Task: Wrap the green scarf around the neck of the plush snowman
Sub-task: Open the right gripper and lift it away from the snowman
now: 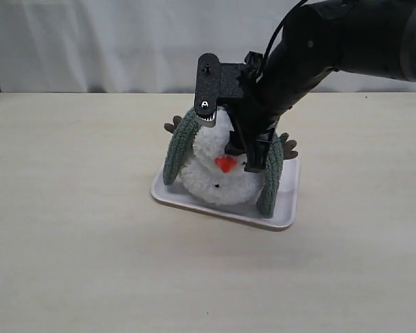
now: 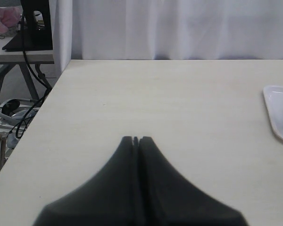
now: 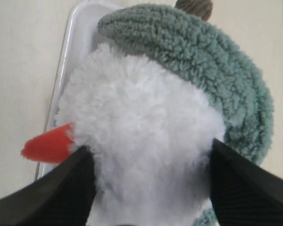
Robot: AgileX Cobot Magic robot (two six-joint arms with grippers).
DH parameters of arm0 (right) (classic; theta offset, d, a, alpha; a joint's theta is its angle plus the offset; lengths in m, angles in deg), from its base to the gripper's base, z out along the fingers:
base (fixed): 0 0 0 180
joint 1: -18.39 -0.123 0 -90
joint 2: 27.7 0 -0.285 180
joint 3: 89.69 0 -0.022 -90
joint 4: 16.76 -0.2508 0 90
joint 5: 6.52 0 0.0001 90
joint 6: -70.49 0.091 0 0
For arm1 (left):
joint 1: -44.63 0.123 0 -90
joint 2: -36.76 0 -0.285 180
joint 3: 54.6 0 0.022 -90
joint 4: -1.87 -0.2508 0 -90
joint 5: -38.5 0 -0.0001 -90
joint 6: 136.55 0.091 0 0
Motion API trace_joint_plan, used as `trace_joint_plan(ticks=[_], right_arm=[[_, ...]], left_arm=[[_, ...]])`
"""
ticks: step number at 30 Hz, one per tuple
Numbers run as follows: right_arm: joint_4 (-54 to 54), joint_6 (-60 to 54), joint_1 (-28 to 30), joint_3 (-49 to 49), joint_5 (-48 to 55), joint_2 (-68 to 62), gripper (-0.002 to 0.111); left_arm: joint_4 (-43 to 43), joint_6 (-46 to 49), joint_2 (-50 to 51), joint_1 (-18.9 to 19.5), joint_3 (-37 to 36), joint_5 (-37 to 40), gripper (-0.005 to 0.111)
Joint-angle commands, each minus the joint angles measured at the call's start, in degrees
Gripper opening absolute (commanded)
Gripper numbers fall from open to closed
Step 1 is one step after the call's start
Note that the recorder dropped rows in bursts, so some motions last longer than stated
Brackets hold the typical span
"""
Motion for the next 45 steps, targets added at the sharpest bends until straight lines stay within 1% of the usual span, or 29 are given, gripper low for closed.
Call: trace_joint_plan(ticks=[1,8,15,17,18,20,21,22,23,26,28,30,32,35,40,45], right_arm=[[0.3,6.1,-0.1,0.1,-0.5,3.1,0.061],[0.3,16.3,-0.1,0.1,-0.5,6.9,0.061],[-2.4,25.3,-0.1,0.1,-0.2,9.4,0.060],[-2.2,32.6,-0.1,-0.1,-0.5,10.0,0.052],[-0.8,37.1,0.1,-0.8,-0.5,10.0,0.042],[2.7,45.9,0.3,-1.8,-0.2,10.0,0.026],[4.2,50.8,0.7,-2.3,-0.1,10.0,0.014],[4.2,53.1,1.2,-2.6,0.0,10.0,0.007],[3.6,54.9,1.8,-2.7,0.0,10.0,0.004],[0.9,58.9,5.2,-2.9,1.4,9.5,0.004],[-2.5,59.3,8.8,-2.9,3.8,8.2,0.004],[-6.7,57.4,11.9,-2.8,6.4,6.7,0.004],[-10.3,54.3,13.8,-2.6,7.9,5.2,0.004],[-13.4,51.6,14.8,-1.0,4.9,3.9,0.004],[-13.4,51.6,14.8,1.0,-2.5,1.8,0.004],[-13.1,51.6,14.8,1.1,-4.9,-1.9,0.004]], left_arm=[[-0.1,-0.1,-0.1,0.3,-0.2,-0.9,0.000],[-0.1,-0.1,-0.1,0.3,-0.2,-0.9,0.000],[-0.1,-0.1,-0.1,0.3,-0.2,-0.9,0.000],[-0.1,-0.1,-0.1,0.3,-0.2,-0.9,0.000],[-0.1,-0.1,-0.1,0.3,-0.2,-0.9,0.000],[-0.1,-0.1,-0.1,0.3,-0.2,-0.9,0.000],[-0.1,-0.1,-0.1,0.3,-0.2,-0.9,0.000],[-0.1,-0.1,-0.1,0.3,-0.2,-0.9,0.000],[-0.1,-0.1,-0.1,0.3,-0.2,-0.9,0.000],[-0.1,-0.1,-0.1,0.3,-0.2,-0.9,0.000],[-0.1,-0.1,-0.1,0.3,-0.2,-0.9,0.000],[-0.1,-0.1,-0.1,0.3,-0.2,-0.9,0.000],[-0.1,-0.1,-0.1,0.3,-0.2,-0.9,0.000],[-0.1,-0.1,-0.1,0.3,-0.2,-0.9,0.000],[-0.1,-0.1,-0.1,0.3,-0.2,-0.9,0.000],[-0.1,-0.1,-0.1,0.3,-0.2,-0.9,0.000]])
